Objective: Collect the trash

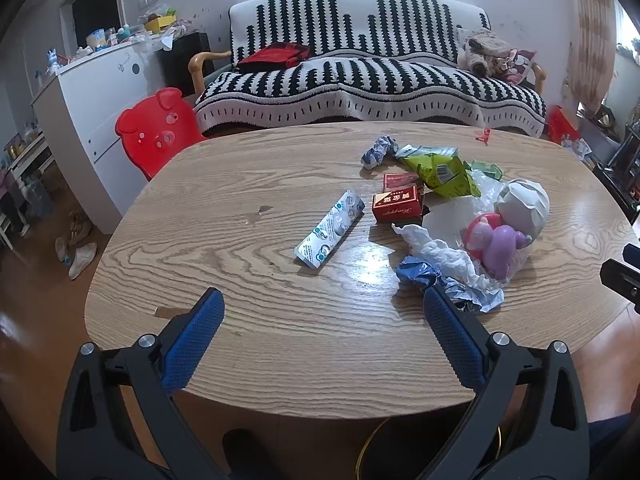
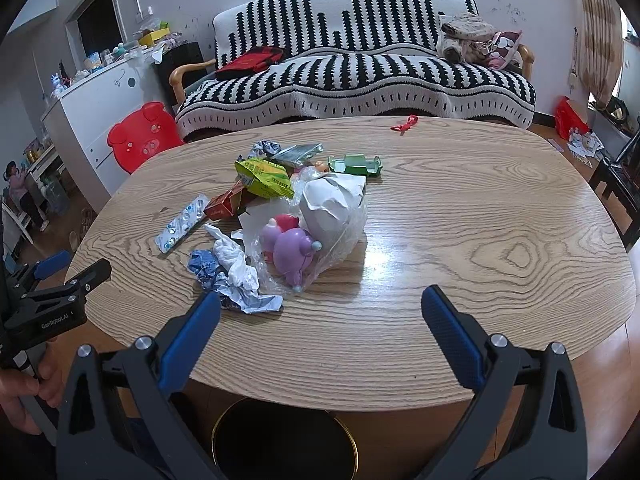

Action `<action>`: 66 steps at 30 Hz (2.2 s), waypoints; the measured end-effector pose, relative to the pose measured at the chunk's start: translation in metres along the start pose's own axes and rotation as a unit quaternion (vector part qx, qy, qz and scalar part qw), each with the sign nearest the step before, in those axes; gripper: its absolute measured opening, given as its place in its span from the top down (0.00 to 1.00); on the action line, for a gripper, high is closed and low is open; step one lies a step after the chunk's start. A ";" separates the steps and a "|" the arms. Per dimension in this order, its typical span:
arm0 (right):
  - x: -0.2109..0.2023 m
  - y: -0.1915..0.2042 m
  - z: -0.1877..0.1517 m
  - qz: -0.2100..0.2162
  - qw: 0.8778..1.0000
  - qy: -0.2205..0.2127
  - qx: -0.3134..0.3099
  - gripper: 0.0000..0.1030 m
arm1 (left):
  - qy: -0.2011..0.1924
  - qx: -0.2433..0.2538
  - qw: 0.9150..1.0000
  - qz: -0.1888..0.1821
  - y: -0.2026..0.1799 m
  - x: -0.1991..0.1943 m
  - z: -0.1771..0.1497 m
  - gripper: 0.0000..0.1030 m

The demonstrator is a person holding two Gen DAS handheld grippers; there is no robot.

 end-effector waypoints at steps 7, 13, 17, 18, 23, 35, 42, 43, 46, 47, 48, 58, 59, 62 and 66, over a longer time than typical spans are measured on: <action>0.000 0.001 0.000 0.001 1.000 0.001 0.000 0.05 | 0.002 -0.001 1.000 -0.002 0.000 0.000 0.000 0.06; 0.000 0.002 0.000 0.002 1.000 0.000 0.000 0.05 | 0.002 -0.001 1.000 -0.002 0.001 0.001 0.000 0.06; 0.001 0.003 0.000 0.002 1.000 0.000 0.000 0.05 | 0.003 -0.001 1.000 -0.003 0.001 0.001 -0.001 0.06; 0.001 0.002 0.000 0.002 1.000 0.001 -0.002 0.05 | 0.003 -0.001 1.000 -0.002 0.001 0.001 -0.001 0.06; 0.001 0.004 -0.001 0.002 1.000 0.001 -0.002 0.05 | 0.002 -0.001 1.000 -0.002 0.000 0.001 -0.001 0.06; 0.002 0.005 -0.002 0.004 1.000 0.003 -0.002 0.05 | 0.002 0.000 1.000 -0.002 0.000 0.000 -0.001 0.06; 0.002 0.005 -0.002 0.004 1.000 0.003 -0.002 0.05 | 0.003 0.001 1.000 -0.003 -0.001 0.000 -0.001 0.06; 0.002 0.006 -0.002 0.004 1.000 0.003 -0.001 0.05 | 0.003 0.001 1.000 -0.003 -0.001 0.000 -0.001 0.06; 0.002 0.006 -0.002 0.004 1.000 0.003 -0.002 0.05 | 0.003 0.001 1.000 -0.003 -0.002 0.000 -0.001 0.06; 0.002 0.006 -0.002 0.004 1.000 0.003 -0.002 0.05 | 0.003 0.001 1.000 -0.003 -0.002 0.000 -0.001 0.06; 0.002 0.006 -0.002 0.004 1.000 0.003 -0.002 0.05 | 0.003 0.002 1.000 -0.003 -0.002 0.000 -0.001 0.06; 0.003 0.006 -0.003 0.004 1.000 0.003 -0.002 0.05 | 0.003 0.002 1.000 -0.003 -0.003 0.000 -0.002 0.06; 0.003 0.006 -0.003 0.004 1.000 0.003 -0.002 0.05 | 0.004 0.003 1.000 -0.004 -0.004 0.000 -0.002 0.06; 0.003 0.005 -0.003 0.003 1.000 0.003 -0.002 0.05 | 0.008 0.006 1.000 -0.006 -0.004 0.002 -0.002 0.06; 0.008 0.000 0.001 -0.003 1.000 0.005 0.000 0.05 | 0.026 0.007 1.000 -0.005 0.003 0.016 0.000 0.06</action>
Point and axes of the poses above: each gripper's, at about its wrist camera, not at the fingertips, and x roughly the way its jaws point, y to its left, z to its top, the point moved 10 cm from there along x, roughly the way its jaws point, and after that the axes turned 5 degrees about -x, right-handed, at the moved point
